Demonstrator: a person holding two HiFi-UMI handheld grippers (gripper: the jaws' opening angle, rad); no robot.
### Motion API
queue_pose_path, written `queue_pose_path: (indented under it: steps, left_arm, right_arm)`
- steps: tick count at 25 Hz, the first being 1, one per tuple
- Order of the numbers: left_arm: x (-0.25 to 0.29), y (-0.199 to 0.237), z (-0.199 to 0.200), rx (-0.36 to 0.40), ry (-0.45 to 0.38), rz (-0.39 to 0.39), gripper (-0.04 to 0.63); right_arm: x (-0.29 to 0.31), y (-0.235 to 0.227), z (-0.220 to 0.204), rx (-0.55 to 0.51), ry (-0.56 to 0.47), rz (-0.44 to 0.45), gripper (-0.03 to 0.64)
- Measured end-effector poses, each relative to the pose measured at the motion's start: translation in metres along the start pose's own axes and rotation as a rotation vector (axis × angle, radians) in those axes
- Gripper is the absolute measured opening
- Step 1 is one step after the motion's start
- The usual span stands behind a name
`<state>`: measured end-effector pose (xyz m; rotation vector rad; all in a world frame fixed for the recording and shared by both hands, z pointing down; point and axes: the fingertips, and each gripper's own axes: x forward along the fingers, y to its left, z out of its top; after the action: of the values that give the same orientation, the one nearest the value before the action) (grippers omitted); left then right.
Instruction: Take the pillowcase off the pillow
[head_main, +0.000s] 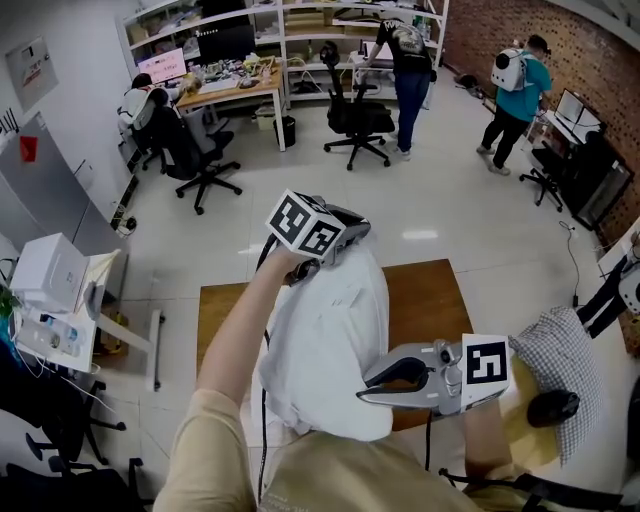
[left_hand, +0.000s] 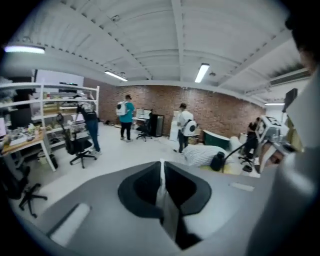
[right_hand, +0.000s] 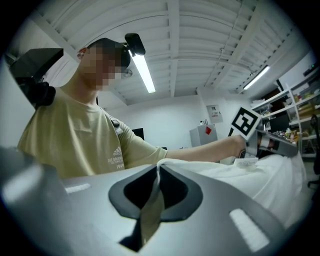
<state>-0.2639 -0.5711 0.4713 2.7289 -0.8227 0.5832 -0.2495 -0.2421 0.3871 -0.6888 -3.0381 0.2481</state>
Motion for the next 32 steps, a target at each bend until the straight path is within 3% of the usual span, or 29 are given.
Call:
queue_pose_path:
  steps: [2, 4, 7, 10, 14, 18, 19, 20, 23, 25, 27, 29, 32]
  left_arm:
    - [0.004, 0.034, -0.005, -0.033, 0.004, 0.134, 0.011]
    - [0.008, 0.065, -0.024, -0.052, 0.037, 0.218, 0.011]
    - [0.015, 0.108, -0.082, -0.118, 0.098, 0.265, 0.011]
    - [0.012, 0.150, -0.161, -0.246, 0.141, 0.323, 0.011]
    - [0.000, 0.178, -0.230, -0.362, 0.130, 0.393, 0.011]
    - [-0.019, 0.182, -0.305, -0.494, 0.308, 0.502, 0.012]
    - [-0.016, 0.178, -0.296, -0.483, 0.254, 0.464, 0.013]
    - [-0.014, 0.171, -0.270, -0.454, 0.146, 0.398, 0.022]
    - [-0.060, 0.130, -0.173, -0.377, -0.171, 0.278, 0.204]
    - [-0.105, 0.099, -0.115, -0.355, -0.364, 0.243, 0.212]
    - [-0.130, 0.056, -0.070, -0.333, -0.517, 0.127, 0.216]
    - [-0.141, 0.002, -0.046, -0.254, -0.565, 0.027, 0.246]
    - [-0.143, -0.070, -0.059, -0.111, -0.467, 0.047, 0.344]
  right_arm:
    - [-0.002, 0.004, 0.000, -0.008, -0.005, -0.004, 0.014]
    - [-0.002, 0.008, 0.003, 0.000, -0.029, -0.001, 0.014]
    - [-0.002, 0.014, 0.008, 0.019, -0.074, 0.013, 0.013]
    - [-0.006, 0.014, 0.011, 0.049, -0.103, -0.009, 0.012]
    - [-0.023, 0.000, 0.000, -0.041, -0.106, -0.022, 0.012]
    - [-0.031, -0.020, -0.021, -0.041, -0.132, -0.046, 0.014]
    - [-0.032, -0.026, -0.024, -0.029, -0.143, -0.056, 0.014]
    - [-0.032, -0.031, -0.027, -0.015, -0.159, -0.062, 0.014]
    - [-0.042, -0.040, -0.026, 0.000, -0.209, -0.075, 0.014]
    - [-0.058, -0.047, -0.020, -0.023, -0.215, -0.101, 0.014]
    - [-0.072, -0.054, -0.016, -0.042, -0.219, -0.118, 0.014]
    - [-0.076, -0.065, -0.012, -0.021, -0.253, -0.132, 0.014]
    - [-0.076, -0.093, -0.004, 0.059, -0.328, -0.174, 0.014]
